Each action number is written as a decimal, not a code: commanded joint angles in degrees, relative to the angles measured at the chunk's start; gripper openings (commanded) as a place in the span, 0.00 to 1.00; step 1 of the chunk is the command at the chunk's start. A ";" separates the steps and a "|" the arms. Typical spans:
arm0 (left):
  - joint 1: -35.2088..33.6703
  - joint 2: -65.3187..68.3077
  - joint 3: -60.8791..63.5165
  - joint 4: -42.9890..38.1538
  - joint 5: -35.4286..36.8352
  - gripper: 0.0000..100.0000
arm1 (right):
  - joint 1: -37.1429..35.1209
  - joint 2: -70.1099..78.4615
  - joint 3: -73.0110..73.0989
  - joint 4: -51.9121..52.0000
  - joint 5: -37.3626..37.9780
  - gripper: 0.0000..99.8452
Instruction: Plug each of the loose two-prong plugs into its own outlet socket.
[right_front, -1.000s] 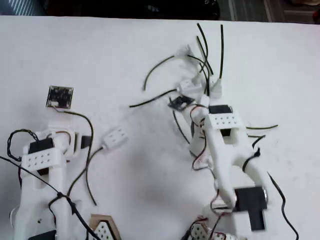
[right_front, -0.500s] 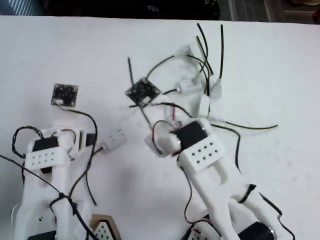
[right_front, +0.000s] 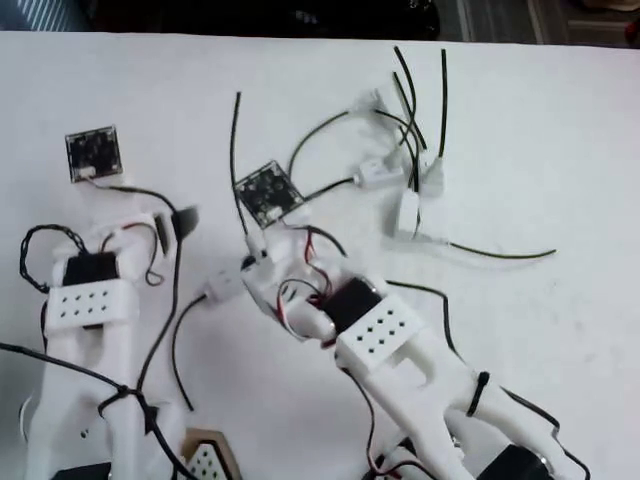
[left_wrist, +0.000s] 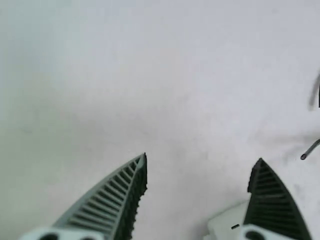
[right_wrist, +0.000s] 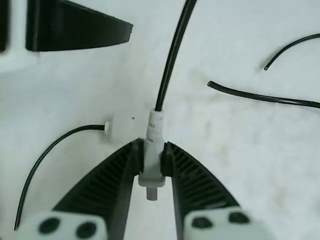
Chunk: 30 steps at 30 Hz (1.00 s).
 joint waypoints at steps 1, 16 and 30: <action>2.15 -1.71 -3.43 -0.44 1.76 0.32 | -0.48 -5.41 2.46 -5.49 -1.58 0.02; 14.11 -32.04 9.32 -0.44 -3.16 0.09 | -1.80 -27.56 15.82 -7.08 -1.58 0.02; 24.84 -41.36 14.42 3.87 -9.67 0.09 | -6.73 -35.03 20.04 -6.37 -1.05 0.02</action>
